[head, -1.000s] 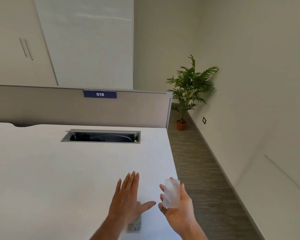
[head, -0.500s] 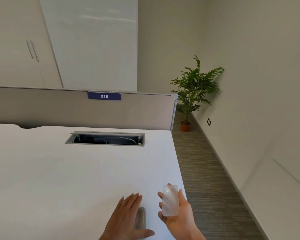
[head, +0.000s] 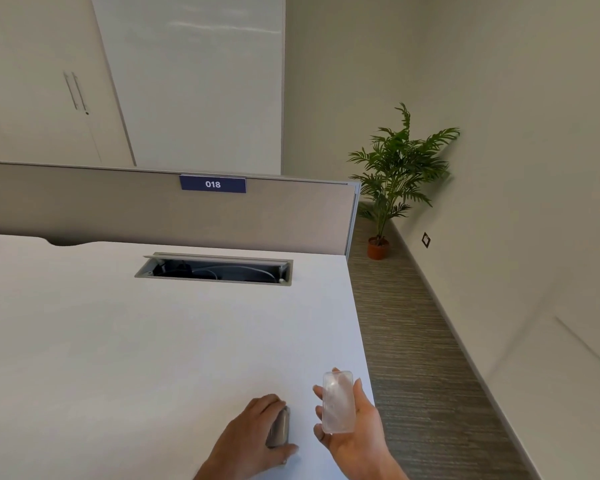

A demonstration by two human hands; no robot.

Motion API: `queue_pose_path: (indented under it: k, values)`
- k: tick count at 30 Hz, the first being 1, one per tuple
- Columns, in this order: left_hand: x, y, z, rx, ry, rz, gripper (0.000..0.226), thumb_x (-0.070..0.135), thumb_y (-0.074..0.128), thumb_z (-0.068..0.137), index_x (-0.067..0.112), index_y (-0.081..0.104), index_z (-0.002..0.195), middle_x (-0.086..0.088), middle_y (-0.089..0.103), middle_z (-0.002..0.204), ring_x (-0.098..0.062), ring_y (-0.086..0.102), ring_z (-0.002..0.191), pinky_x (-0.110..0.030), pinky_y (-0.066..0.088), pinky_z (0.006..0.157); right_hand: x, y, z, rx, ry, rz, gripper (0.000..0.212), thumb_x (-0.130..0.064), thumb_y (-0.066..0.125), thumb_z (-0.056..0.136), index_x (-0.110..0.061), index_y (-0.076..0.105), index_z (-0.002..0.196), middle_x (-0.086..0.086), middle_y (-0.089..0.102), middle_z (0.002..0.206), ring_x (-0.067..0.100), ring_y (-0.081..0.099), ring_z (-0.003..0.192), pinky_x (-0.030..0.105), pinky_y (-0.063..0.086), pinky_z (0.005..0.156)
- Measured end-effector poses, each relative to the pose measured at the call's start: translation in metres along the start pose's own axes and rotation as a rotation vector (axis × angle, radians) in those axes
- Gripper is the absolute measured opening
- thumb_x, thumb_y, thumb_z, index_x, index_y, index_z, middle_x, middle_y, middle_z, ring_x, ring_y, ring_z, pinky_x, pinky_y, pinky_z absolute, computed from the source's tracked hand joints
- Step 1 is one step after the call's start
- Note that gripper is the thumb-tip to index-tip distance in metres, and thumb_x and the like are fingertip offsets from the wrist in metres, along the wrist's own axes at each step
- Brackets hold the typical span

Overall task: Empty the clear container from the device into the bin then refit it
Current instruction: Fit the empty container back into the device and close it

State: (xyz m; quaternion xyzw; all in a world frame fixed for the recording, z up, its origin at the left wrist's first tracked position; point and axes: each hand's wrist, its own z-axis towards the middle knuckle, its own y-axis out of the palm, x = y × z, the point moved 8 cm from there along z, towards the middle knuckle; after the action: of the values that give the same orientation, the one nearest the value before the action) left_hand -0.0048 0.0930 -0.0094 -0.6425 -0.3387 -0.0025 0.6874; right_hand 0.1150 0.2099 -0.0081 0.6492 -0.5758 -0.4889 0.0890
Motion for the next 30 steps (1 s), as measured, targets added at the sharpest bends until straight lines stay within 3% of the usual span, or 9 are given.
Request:
queue_pose_path:
  k: [7, 11, 14, 21, 26, 30]
  values:
    - [-0.002, -0.006, 0.004, 0.109, -0.045, -0.036, 0.089, 0.08, 0.056, 0.073, 0.03, 0.045, 0.145, 0.02, 0.041, 0.148, -0.001, 0.037, 0.133, -0.021, 0.042, 0.104, 0.003, -0.01, 0.004, 0.017, 0.011, -0.016, 0.049, -0.059, 0.044, 0.099, -0.027, 0.077, 0.113, 0.016, 0.076, 0.107, 0.026, 0.059, 0.071, 0.035, 0.047, 0.058]
    - [-0.009, 0.0, 0.004, 0.011, -0.048, -0.149, 0.118, 0.089, 0.069, 0.051, 0.033, 0.035, 0.149, 0.028, 0.028, 0.148, 0.005, 0.027, 0.138, -0.019, 0.032, 0.113, 0.003, -0.016, 0.007, 0.031, 0.006, -0.025, 0.049, -0.059, 0.044, 0.099, -0.027, 0.079, 0.11, 0.015, 0.079, 0.103, 0.026, 0.058, 0.072, 0.035, 0.047, 0.058]
    - [-0.02, 0.005, 0.001, -0.066, -0.03, -0.161, 0.13, 0.081, 0.081, 0.042, 0.039, 0.026, 0.152, 0.032, 0.018, 0.15, 0.011, 0.021, 0.139, -0.015, 0.024, 0.113, 0.003, -0.019, 0.009, 0.035, 0.009, -0.027, 0.05, -0.06, 0.044, 0.099, -0.027, 0.081, 0.107, 0.015, 0.08, 0.102, 0.026, 0.059, 0.073, 0.035, 0.047, 0.059]
    - [-0.027, 0.004, 0.003, -0.041, -0.002, -0.197, 0.123, 0.075, 0.085, 0.041, 0.038, 0.038, 0.148, 0.034, 0.029, 0.144, 0.016, 0.028, 0.133, -0.005, 0.019, 0.111, 0.007, -0.022, 0.01, 0.034, 0.021, -0.027, 0.05, -0.06, 0.045, 0.098, -0.026, 0.08, 0.107, 0.015, 0.079, 0.102, 0.026, 0.06, 0.072, 0.035, 0.049, 0.058]
    - [-0.015, -0.004, 0.008, 0.009, 0.028, -0.263, 0.11, 0.068, 0.086, 0.048, 0.035, 0.045, 0.145, 0.028, 0.039, 0.144, 0.009, 0.037, 0.134, -0.016, 0.033, 0.114, 0.009, -0.026, 0.008, 0.056, 0.045, -0.028, 0.049, -0.061, 0.046, 0.097, -0.026, 0.077, 0.112, 0.016, 0.073, 0.113, 0.027, 0.057, 0.076, 0.034, 0.048, 0.057]
    - [0.009, -0.027, 0.013, 0.118, 0.111, -0.331, 0.102, 0.06, 0.089, 0.052, 0.032, 0.049, 0.142, 0.029, 0.041, 0.142, 0.012, 0.037, 0.132, -0.014, 0.033, 0.112, 0.013, -0.028, 0.008, 0.061, 0.062, -0.025, 0.052, -0.062, 0.045, 0.097, -0.025, 0.077, 0.115, 0.017, 0.075, 0.115, 0.029, 0.059, 0.078, 0.036, 0.05, 0.057]
